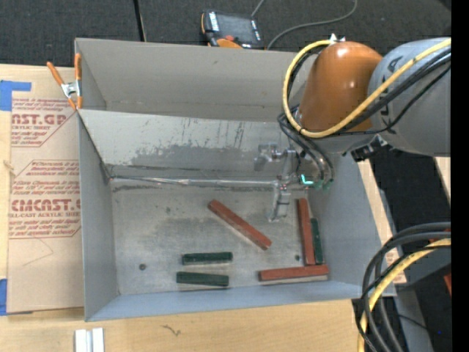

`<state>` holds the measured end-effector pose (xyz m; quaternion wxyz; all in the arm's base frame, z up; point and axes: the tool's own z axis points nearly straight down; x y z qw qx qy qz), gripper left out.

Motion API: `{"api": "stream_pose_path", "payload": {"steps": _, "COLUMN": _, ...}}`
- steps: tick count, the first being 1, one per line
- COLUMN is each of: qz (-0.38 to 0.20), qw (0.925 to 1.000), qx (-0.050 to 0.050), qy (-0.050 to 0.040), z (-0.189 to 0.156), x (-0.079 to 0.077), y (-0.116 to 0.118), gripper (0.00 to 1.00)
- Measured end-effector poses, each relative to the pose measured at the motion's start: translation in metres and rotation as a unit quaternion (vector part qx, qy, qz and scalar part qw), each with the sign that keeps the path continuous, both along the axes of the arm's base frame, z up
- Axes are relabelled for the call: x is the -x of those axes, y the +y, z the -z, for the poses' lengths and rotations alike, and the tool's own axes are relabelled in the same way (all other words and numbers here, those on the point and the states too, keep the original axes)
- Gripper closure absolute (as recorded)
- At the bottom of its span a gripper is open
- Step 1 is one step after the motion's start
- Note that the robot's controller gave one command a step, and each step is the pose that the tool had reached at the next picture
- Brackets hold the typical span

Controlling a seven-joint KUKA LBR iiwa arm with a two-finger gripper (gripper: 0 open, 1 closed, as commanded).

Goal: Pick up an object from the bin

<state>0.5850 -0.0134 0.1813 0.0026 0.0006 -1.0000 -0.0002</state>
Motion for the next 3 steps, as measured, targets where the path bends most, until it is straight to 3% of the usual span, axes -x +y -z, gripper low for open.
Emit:
{"api": "stream_pose_path", "payload": {"steps": 1, "qz": -0.009, "qw": 1.0000, "qx": -0.001, "qy": 0.0008, "z": 0.116, "x": 0.030, "y": 0.042, "gripper": 0.00}}
{"api": "stream_pose_path", "payload": {"steps": 2, "qz": -0.009, "qw": 1.0000, "qx": -0.001, "qy": -0.0031, "z": 0.111, "x": 0.027, "y": 0.041, "gripper": 1.00}}
{"api": "stream_pose_path", "payload": {"steps": 3, "qz": -0.022, "qw": 0.9997, "qx": 0.000, "qy": -0.0082, "z": -0.027, "x": 0.017, "y": 0.041, "gripper": 1.00}}
